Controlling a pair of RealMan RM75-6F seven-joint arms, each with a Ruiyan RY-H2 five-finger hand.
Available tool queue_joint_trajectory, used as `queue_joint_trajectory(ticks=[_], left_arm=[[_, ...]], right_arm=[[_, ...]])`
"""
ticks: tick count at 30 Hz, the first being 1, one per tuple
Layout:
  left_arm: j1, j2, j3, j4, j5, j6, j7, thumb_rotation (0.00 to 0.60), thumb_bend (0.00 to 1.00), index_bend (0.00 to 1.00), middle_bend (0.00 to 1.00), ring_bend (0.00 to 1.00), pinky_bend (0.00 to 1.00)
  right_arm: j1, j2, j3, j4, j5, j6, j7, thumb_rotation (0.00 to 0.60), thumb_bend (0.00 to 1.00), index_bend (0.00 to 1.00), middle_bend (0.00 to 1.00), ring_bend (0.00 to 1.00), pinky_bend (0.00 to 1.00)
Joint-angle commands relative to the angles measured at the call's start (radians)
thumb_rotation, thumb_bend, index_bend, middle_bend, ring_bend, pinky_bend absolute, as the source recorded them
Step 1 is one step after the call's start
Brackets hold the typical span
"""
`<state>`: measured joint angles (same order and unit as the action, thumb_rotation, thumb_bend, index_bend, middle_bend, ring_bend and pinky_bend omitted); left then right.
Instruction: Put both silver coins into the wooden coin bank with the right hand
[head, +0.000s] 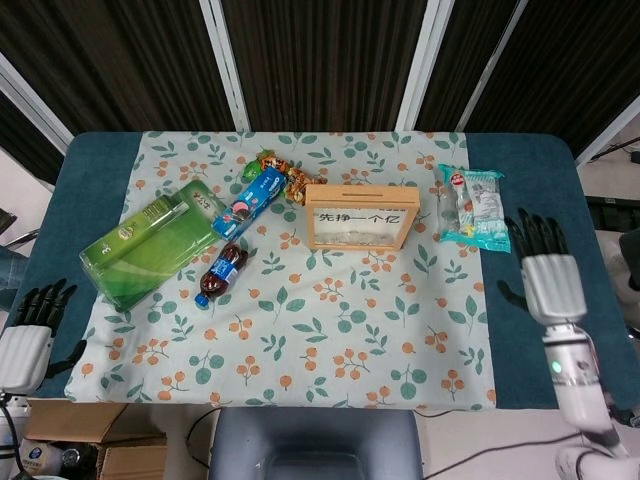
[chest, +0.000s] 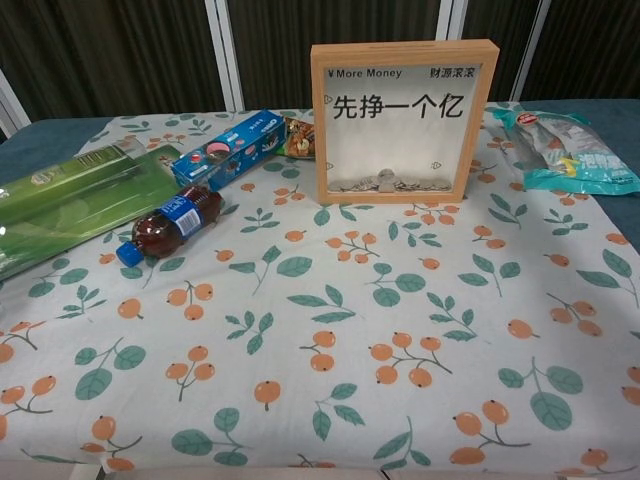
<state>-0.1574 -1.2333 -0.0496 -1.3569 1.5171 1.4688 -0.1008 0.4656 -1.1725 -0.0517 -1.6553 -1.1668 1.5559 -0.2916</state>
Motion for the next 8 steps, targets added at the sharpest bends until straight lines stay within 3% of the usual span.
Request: queue_joint_trajectory(ticks=[1, 8], left_arm=[[0.001, 0.002, 0.001, -0.006, 0.005, 0.005, 0.012, 0.600, 0.32, 0.00, 0.00, 0.00, 0.00], [-0.001, -0.003, 0.003, 0.001, 0.008, 0.003, 0.018, 0.600, 0.32, 0.00, 0.00, 0.00, 0.00]], right_arm=[[-0.135, -0.068, -0.078, 0.083, -0.064, 0.057, 0.084, 0.600, 0.38, 0.00, 0.00, 0.00, 0.00], [-0.192, -0.115, -0.050, 0.150, -0.077, 0.022, 0.107, 0.600, 0.38, 0.00, 0.00, 0.00, 0.00]])
